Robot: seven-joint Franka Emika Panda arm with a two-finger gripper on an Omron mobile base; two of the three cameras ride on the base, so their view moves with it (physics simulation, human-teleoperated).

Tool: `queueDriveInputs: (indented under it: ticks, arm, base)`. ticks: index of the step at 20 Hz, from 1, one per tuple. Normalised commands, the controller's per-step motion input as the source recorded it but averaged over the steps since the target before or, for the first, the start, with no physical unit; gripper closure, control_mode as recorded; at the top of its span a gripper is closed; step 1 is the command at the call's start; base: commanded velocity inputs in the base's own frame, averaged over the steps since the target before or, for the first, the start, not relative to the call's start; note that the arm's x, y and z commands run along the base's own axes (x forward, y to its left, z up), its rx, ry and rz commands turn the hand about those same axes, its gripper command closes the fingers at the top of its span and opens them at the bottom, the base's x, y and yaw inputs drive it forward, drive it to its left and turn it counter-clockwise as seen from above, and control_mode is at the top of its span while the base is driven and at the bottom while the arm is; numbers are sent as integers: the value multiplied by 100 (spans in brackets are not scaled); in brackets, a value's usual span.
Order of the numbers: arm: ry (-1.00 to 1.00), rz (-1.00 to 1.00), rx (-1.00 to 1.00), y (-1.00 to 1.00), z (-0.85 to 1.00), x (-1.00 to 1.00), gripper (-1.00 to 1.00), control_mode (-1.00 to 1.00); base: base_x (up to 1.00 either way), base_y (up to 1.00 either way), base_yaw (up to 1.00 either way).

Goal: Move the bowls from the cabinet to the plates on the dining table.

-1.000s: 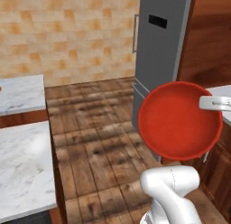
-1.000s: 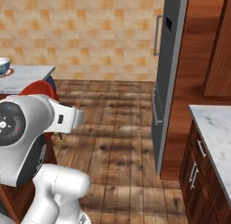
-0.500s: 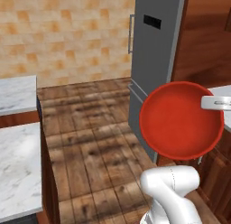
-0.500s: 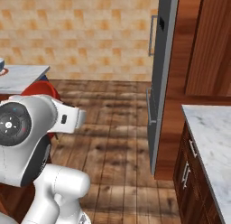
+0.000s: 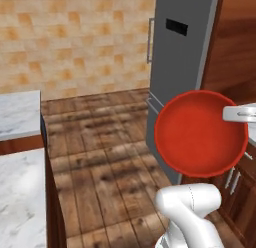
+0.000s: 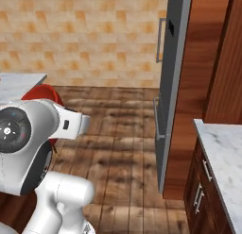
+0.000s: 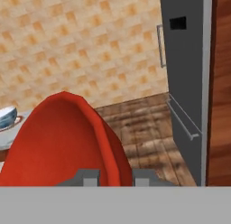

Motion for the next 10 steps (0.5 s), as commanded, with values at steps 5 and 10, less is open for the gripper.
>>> queueDriveInputs:
  ticks: [5,10]
  arm:
    - [0,0,0,0,0,0,100,100]
    - [0,0,0,0,0,0,100,100]
  base:
    - [66,1,0]
    - [70,0,0]
